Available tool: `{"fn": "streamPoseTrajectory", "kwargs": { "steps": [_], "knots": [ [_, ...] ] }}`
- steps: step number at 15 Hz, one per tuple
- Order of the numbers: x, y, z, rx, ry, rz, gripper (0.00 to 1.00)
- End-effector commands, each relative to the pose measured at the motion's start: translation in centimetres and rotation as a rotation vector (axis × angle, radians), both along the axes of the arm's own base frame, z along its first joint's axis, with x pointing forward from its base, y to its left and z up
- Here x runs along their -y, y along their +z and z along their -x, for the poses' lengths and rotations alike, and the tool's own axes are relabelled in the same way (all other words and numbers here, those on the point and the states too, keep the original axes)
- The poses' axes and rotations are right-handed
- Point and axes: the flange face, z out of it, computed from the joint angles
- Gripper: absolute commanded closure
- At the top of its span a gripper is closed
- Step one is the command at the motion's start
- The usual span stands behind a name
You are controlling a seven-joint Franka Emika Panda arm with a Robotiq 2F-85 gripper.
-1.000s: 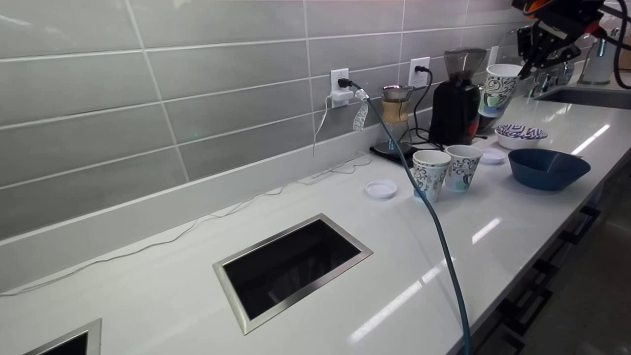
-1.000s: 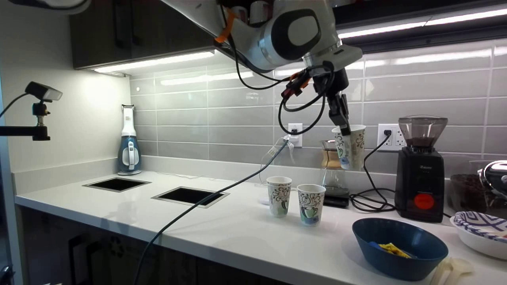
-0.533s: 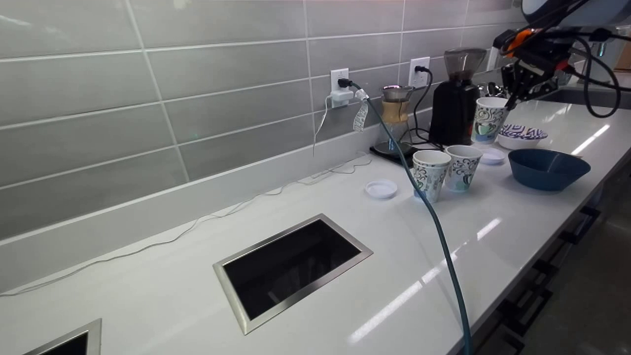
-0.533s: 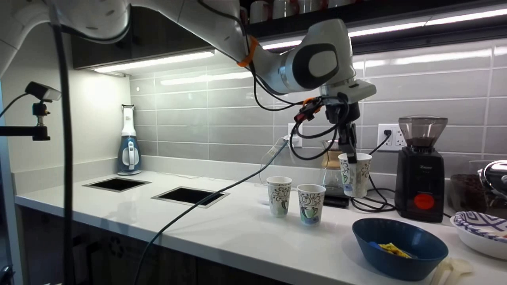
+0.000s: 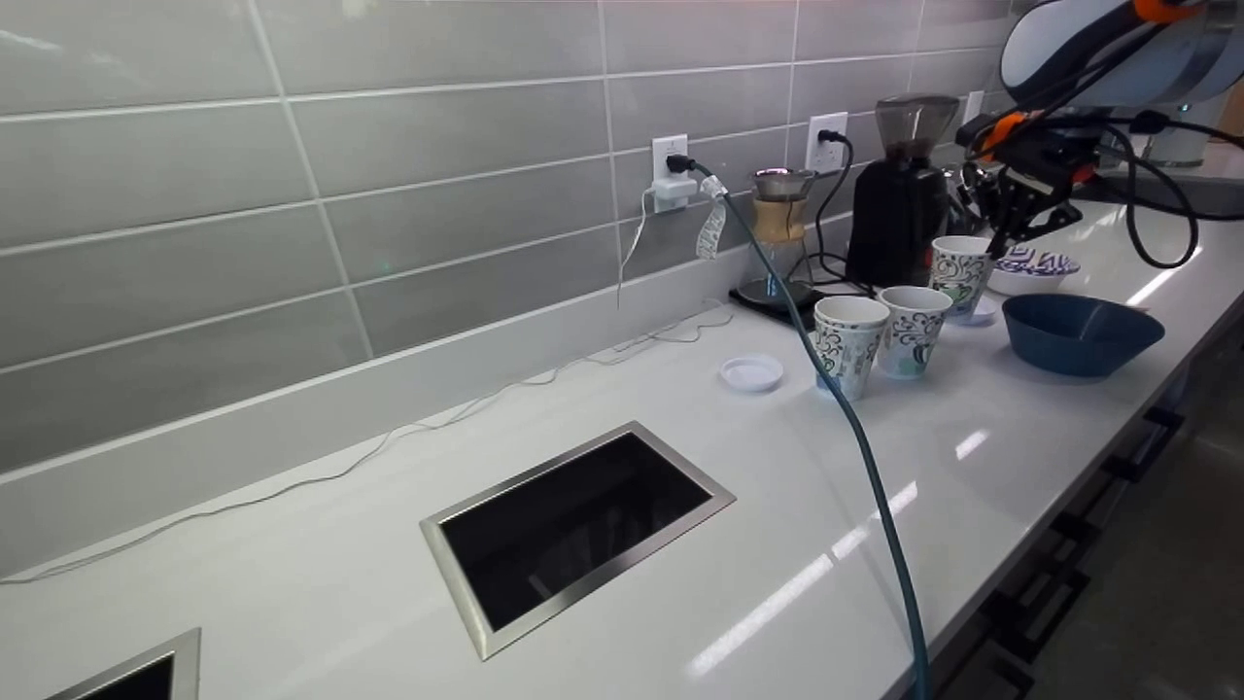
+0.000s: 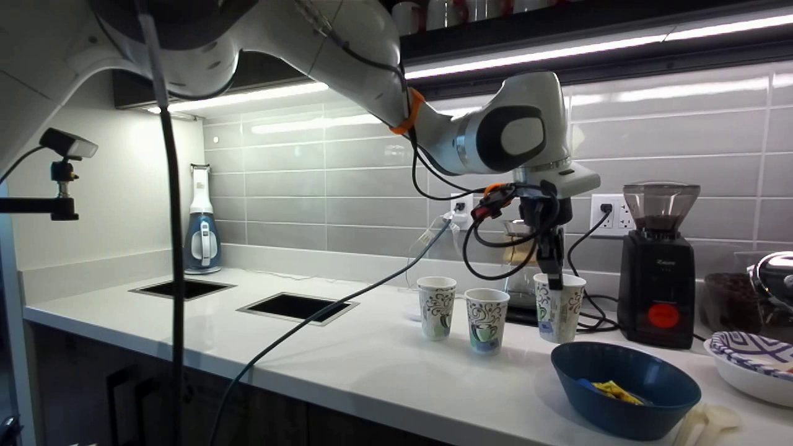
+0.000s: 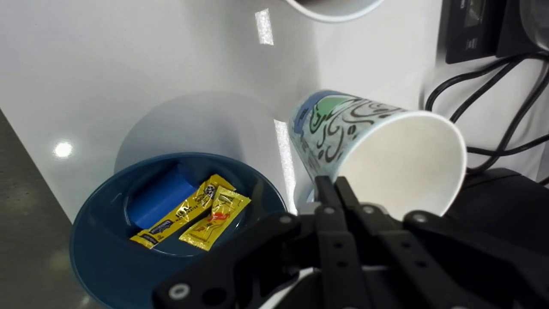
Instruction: Unstack the cups on the table
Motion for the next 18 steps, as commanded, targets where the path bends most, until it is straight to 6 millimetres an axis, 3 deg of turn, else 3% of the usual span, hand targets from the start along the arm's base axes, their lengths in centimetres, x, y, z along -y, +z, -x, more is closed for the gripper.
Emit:
{"fn": "streamPoseTrajectory", "kwargs": {
  "steps": [1,2,3,4,6,10,14,18],
  "knots": [
    [0.2,-0.3,-1.1,-0.016,0.005,-0.019,0.99],
    [0.1,-0.4,-1.1,-0.020,0.007,-0.021,0.99],
    [0.0,-0.3,-1.2,-0.024,0.009,-0.021,0.72],
    [-0.1,0.0,-1.2,-0.022,0.011,-0.004,0.71],
    [-0.6,1.2,-1.1,-0.009,0.024,-0.004,0.59],
    [-4.3,5.2,0.4,0.031,0.089,0.002,0.31],
    [-7.5,8.5,5.4,-0.039,0.306,-0.009,0.02],
    [-6.9,11.6,9.9,-0.097,0.519,-0.028,0.00]
  ]
}}
